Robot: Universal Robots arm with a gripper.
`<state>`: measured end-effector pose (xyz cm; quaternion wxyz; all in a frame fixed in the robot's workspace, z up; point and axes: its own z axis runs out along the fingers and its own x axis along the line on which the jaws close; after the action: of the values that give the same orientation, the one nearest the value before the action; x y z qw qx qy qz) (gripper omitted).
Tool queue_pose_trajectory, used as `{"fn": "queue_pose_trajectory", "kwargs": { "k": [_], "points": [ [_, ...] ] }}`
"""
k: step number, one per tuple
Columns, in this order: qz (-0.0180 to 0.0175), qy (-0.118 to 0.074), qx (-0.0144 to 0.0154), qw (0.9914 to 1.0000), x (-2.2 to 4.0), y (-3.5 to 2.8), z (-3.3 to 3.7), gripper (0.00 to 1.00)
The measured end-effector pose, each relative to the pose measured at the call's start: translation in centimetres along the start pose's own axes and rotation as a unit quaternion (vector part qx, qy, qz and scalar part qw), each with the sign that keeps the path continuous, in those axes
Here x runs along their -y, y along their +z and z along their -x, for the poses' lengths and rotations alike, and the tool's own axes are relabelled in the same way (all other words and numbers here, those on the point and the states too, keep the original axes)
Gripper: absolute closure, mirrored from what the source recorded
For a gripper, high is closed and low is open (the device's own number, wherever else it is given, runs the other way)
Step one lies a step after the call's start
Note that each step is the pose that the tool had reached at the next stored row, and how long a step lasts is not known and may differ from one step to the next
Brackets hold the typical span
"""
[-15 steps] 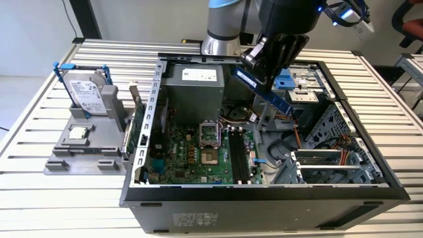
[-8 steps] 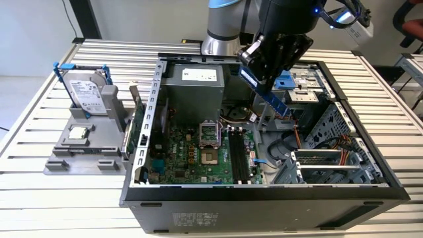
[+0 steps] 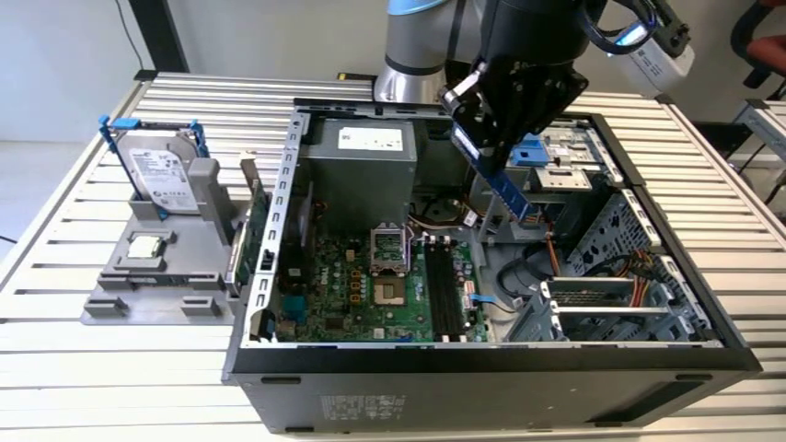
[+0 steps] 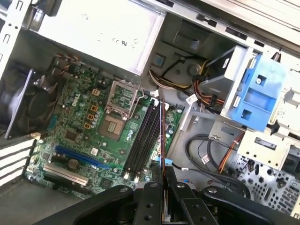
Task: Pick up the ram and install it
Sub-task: 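Insert the ram into the slot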
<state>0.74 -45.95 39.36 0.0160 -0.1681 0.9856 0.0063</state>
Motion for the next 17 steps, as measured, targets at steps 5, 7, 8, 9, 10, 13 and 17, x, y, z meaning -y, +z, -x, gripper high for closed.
{"fn": "queue_pose_trajectory", "kwargs": {
  "k": [5, 7, 8, 9, 10, 13, 17],
  "points": [
    [-0.0012, 0.035, 0.0003, 0.99937, 0.0, 0.0, 0.0, 1.0],
    [-0.0016, 0.049, 0.0003, 0.99882, 0.0, 0.0, 0.0, 1.0],
    [-0.0018, 0.055, 0.0004, 0.99851, 0.0, 0.0, 0.0, 1.0],
    [-0.0021, 0.061, 0.0004, 0.99815, 0.0, 0.0, 0.0, 1.0],
    [-0.0023, 0.067, 0.0005, 0.99777, 0.0, 0.0, 0.0, 1.0],
    [-0.0027, 0.08, 0.0006, 0.99682, 0.0, 0.0, 0.0, 1.0],
    [-0.0032, 0.096, 0.0007, 0.99538, 0.0, 0.0, 0.0, 1.0]
  ]
}}
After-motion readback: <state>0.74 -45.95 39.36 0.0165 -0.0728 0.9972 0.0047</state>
